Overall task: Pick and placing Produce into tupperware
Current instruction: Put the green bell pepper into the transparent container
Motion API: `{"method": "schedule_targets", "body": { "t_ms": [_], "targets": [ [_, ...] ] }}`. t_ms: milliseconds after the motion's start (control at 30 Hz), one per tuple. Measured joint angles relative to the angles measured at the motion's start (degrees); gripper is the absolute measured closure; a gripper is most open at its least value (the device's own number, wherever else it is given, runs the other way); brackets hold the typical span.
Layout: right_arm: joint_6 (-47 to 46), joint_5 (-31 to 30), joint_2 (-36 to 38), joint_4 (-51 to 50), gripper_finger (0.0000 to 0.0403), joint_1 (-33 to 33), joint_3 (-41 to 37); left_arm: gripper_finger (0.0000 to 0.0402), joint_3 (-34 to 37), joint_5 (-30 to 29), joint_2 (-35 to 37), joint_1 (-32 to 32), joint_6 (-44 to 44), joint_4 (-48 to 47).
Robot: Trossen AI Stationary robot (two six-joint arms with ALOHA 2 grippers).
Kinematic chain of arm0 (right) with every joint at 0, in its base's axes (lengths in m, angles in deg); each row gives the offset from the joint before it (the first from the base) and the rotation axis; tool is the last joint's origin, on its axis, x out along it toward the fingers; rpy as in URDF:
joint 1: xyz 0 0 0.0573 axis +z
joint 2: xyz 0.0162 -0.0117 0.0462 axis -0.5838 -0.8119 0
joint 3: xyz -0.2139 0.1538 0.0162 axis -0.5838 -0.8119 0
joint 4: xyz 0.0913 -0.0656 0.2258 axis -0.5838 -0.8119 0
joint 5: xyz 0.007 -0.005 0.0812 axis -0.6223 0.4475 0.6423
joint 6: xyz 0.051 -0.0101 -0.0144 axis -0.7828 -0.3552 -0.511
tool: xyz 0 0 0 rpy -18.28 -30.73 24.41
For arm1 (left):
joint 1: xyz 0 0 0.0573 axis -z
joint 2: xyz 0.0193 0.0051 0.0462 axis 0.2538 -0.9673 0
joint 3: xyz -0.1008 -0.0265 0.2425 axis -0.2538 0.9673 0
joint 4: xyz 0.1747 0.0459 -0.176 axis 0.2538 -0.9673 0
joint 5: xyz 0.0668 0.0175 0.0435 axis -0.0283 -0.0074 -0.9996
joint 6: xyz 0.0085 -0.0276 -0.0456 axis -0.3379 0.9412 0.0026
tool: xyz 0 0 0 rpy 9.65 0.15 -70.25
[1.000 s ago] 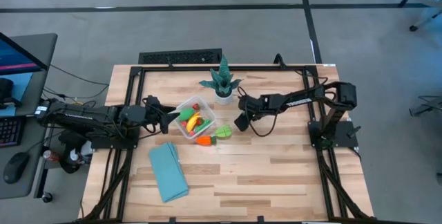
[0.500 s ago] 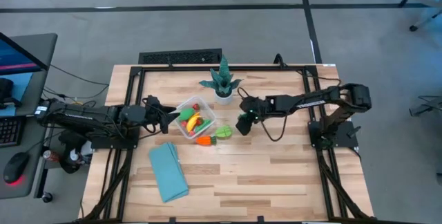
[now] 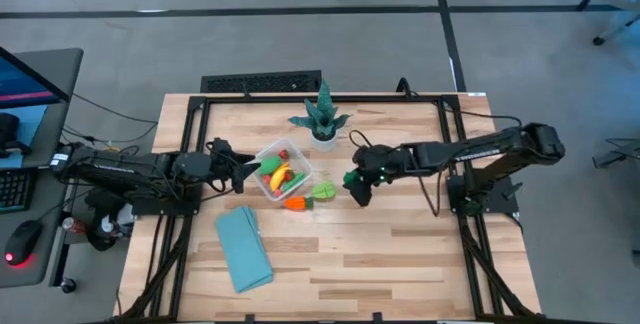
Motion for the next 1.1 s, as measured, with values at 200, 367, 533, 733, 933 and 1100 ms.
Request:
{"method": "schedule_targets", "body": {
  "t_ms": [200,367,533,733,933,1100],
  "targets": [
    [-0.35,-0.26,0.75,7.26,0.0202,3.57,0.00,0.0223,0.00,0.00,0.02,-0.01,0.03,0.00],
    [-0.06,-0.24,-1.61,15.98,0.0197,5.49,0.06,0.0223,0.00,0.00,0.02,0.00,0.48,0.03],
    [-0.02,-0.26,-5.22,22.74,0.0190,5.94,0.04,0.0223,0.00,0.27,0.02,0.00,0.54,0.98],
    [-0.02,-0.24,-10.13,32.57,0.0200,5.96,0.04,0.0223,0.00,0.37,0.02,0.00,0.54,1.11],
    [-0.02,-0.25,-15.52,43.59,0.0197,5.96,0.04,0.0223,0.00,0.44,0.02,0.00,0.54,1.49],
    [-0.02,-0.46,-20.44,53.08,0.0187,5.96,0.07,0.0223,0.00,0.44,0.02,-0.02,0.48,1.49]
  ]
}}
